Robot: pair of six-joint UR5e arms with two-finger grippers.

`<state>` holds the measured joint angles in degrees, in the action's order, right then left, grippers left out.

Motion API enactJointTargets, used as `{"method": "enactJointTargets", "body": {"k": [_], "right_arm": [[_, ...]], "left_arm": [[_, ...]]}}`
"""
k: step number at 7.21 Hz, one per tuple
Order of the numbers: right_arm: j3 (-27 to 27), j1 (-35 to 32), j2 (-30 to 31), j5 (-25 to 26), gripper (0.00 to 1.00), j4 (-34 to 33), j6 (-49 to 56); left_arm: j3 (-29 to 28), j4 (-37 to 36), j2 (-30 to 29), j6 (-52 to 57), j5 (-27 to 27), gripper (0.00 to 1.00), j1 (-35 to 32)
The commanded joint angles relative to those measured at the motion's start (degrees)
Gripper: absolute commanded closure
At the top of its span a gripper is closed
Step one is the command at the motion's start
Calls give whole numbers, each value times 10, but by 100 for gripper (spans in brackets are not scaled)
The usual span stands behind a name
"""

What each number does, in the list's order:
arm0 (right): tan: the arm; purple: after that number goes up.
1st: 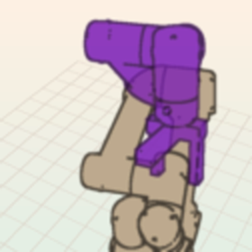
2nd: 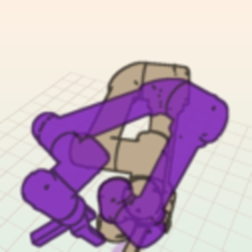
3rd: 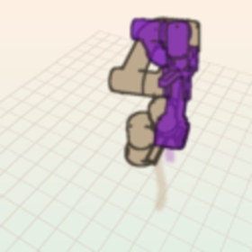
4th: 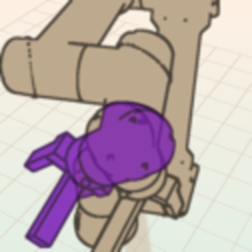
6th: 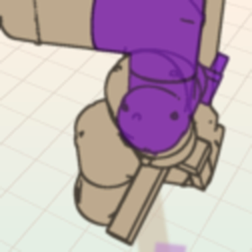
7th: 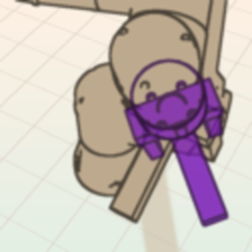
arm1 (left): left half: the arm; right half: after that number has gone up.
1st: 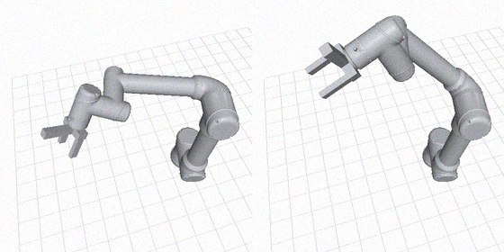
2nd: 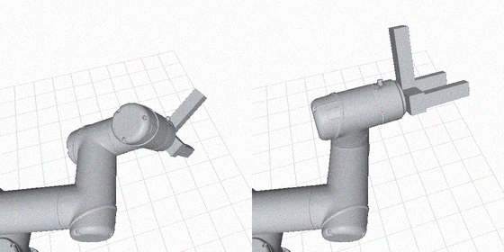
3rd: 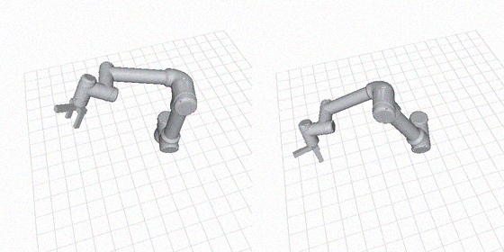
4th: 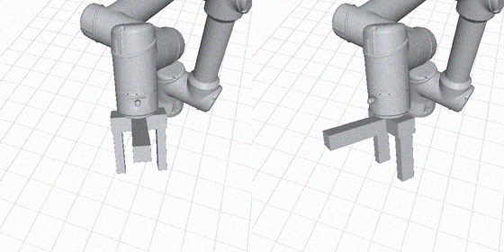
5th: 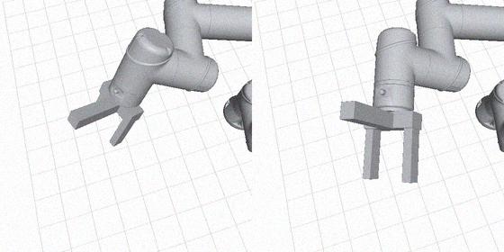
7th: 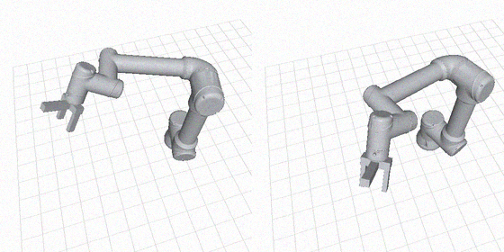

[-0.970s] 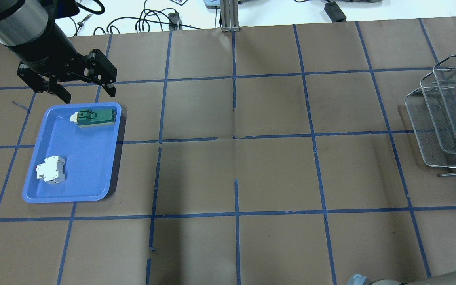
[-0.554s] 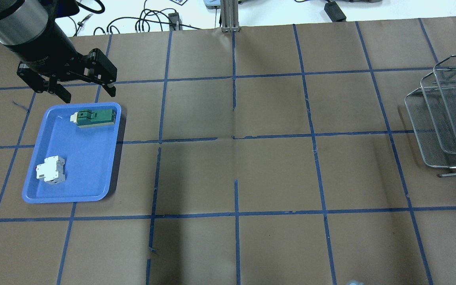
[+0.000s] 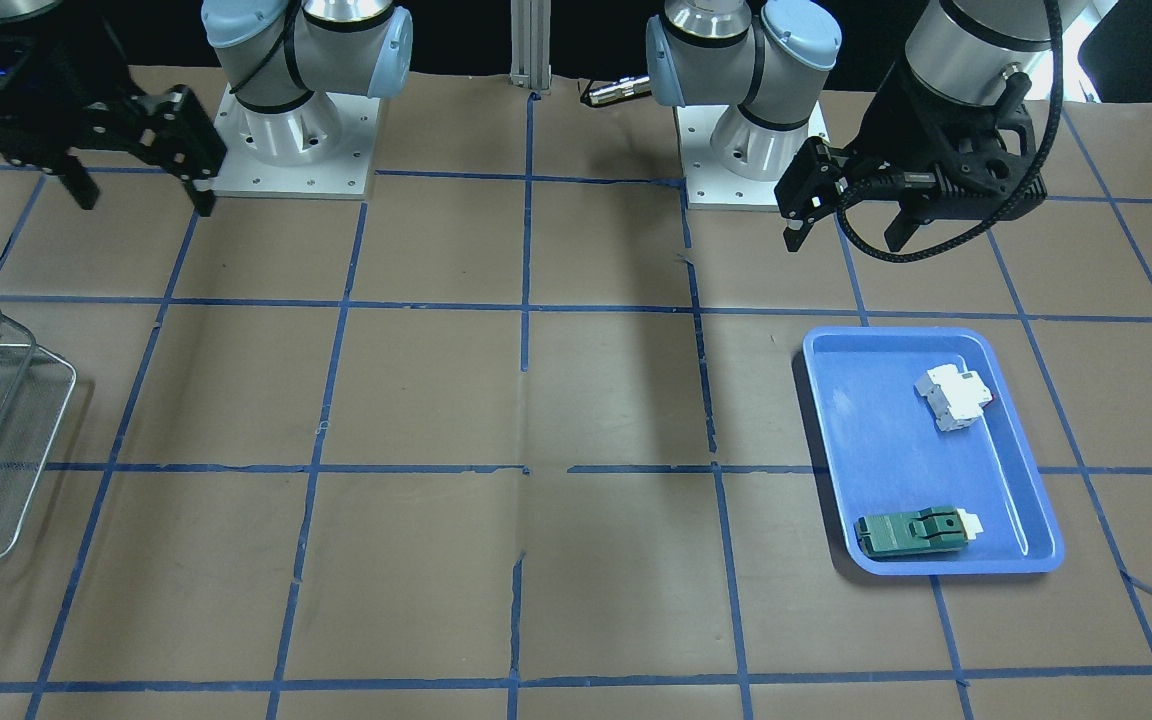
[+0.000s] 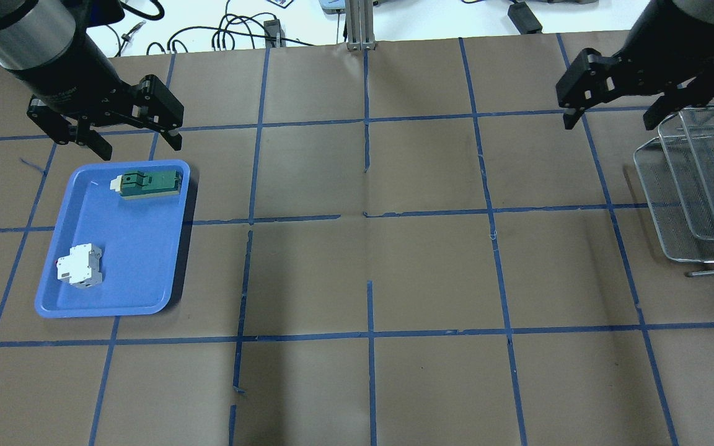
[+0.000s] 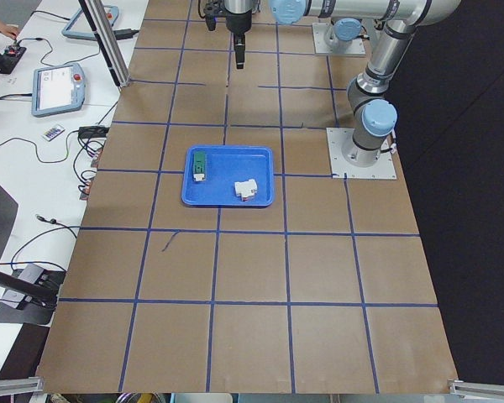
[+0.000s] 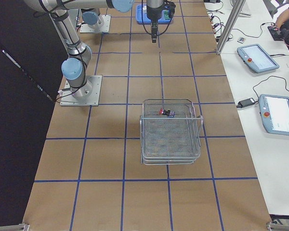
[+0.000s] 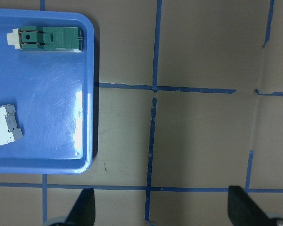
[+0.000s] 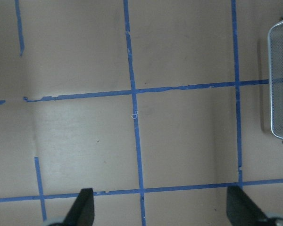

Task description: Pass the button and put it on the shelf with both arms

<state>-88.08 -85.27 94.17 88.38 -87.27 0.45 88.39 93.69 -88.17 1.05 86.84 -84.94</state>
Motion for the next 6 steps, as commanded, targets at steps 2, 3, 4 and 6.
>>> {"method": "enactJointTargets", "body": {"k": [2, 3, 4, 6], "right_arm": [[18, -20, -25, -6, 0, -19, -38], [19, -20, -25, -4, 0, -19, -36], [19, -20, -25, 5, 0, -18, -34], [19, -20, -25, 18, 0, -15, -33]], "left_arm": [[-1, 0, 0, 0, 2, 0, 0], [0, -2, 0, 0, 2, 0, -1], [-1, -4, -2, 1, 19, 0, -7], [-1, -5, -2, 28, 31, 0, -8]]}}
